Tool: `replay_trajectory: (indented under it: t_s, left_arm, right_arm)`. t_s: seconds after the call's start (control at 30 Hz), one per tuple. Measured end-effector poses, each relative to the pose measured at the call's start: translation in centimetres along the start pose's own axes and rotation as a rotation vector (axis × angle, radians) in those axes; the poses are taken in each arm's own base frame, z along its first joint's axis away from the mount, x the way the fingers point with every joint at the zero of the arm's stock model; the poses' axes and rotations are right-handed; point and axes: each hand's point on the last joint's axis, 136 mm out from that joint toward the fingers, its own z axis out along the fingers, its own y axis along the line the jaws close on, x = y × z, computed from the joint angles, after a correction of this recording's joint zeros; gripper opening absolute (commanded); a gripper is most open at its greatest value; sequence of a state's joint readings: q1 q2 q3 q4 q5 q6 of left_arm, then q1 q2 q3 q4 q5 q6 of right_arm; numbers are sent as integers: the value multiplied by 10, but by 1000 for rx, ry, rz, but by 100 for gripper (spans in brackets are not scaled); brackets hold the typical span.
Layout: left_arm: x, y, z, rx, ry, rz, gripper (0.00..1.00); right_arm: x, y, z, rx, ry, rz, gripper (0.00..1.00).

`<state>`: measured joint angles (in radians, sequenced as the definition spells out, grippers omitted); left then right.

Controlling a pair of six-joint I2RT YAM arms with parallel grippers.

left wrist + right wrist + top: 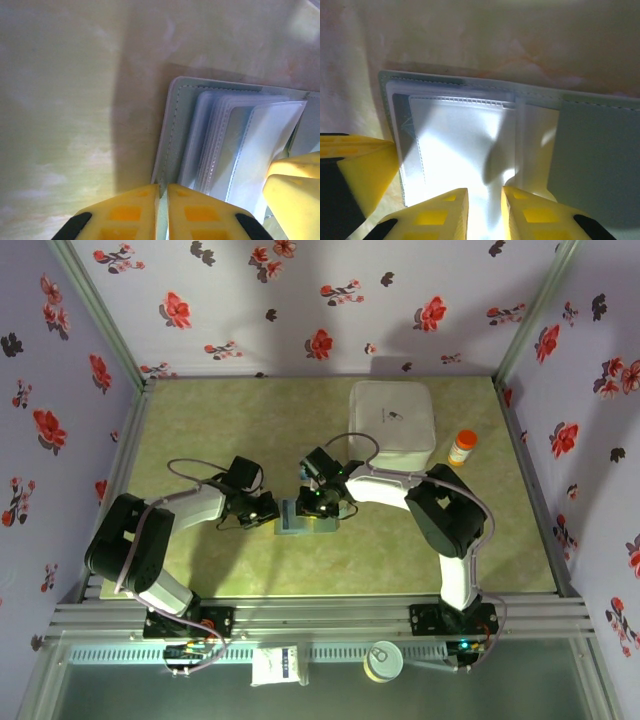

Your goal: Take the credit cards out of the card holder

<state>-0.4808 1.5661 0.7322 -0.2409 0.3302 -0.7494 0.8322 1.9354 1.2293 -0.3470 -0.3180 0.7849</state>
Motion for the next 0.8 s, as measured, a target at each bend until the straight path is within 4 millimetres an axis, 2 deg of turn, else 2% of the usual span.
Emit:
replay_trajectory:
  t_s: [0.4,0.63,0.8]
  left_arm:
    - [-1,3,-4,-31,-1,-6,15]
    - [-9,-16,-23,31,-50,12,22]
    - [-8,-32,-26,93,-45,12,26]
  right_arm:
    - [2,-9,-2,24,3,9,24]
    - [4,-12,0,28,7,12,24]
    - [4,-13,0,27,4,14,22]
